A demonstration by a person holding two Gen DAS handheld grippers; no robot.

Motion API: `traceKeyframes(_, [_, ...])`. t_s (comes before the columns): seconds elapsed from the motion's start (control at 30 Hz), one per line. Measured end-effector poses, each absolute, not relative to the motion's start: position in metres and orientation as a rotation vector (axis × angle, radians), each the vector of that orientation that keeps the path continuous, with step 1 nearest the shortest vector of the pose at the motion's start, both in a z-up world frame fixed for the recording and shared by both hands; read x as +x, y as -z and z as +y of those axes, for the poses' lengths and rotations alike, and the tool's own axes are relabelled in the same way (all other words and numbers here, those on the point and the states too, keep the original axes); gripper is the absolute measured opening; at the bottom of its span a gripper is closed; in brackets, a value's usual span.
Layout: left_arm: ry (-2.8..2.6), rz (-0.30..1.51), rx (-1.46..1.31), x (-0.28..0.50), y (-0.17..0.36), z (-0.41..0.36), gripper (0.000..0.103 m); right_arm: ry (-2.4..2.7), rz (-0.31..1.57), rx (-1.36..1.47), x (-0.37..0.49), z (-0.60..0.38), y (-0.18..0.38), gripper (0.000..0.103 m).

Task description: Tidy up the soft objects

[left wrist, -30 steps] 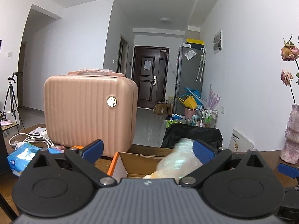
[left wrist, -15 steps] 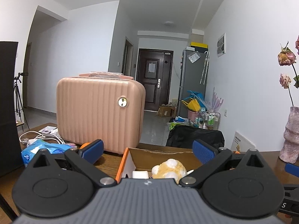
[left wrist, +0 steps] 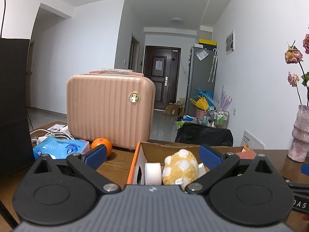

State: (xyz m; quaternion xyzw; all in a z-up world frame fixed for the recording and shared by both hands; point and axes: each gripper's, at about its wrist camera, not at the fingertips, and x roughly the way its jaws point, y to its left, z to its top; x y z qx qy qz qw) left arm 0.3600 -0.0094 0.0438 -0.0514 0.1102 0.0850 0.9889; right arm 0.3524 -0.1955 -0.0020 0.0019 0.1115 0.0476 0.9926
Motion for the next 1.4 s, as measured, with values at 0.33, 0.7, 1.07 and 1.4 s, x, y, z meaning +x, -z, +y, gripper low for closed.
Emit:
traceKeyframes(0.33, [-0.162,0.244,-0.082,0.328,-0.038,-0.003,0.103,-0.085,0.222,0.005,0.317,-0.205,0.002,0.103])
traceKeyframes(0.7, [-0.12,0.25,-0.049,0.269,-0.029,-0.002,0.103,-0.086,0.221,0.004,0.261,-0.212,0.002,0.103])
traceKeyframes(1.07, [-0.066,0.212,-0.045,0.193,-0.027,-0.005,0.103,-0.085,0.195,-0.007,0.18,-0.214,0.001,0.103])
traceKeyframes(1.4, [-0.06,0.225,-0.007,0.124,-0.017,0.002,0.103,-0.067,0.196,0.016,0.101,-0.222,0.003,0.103])
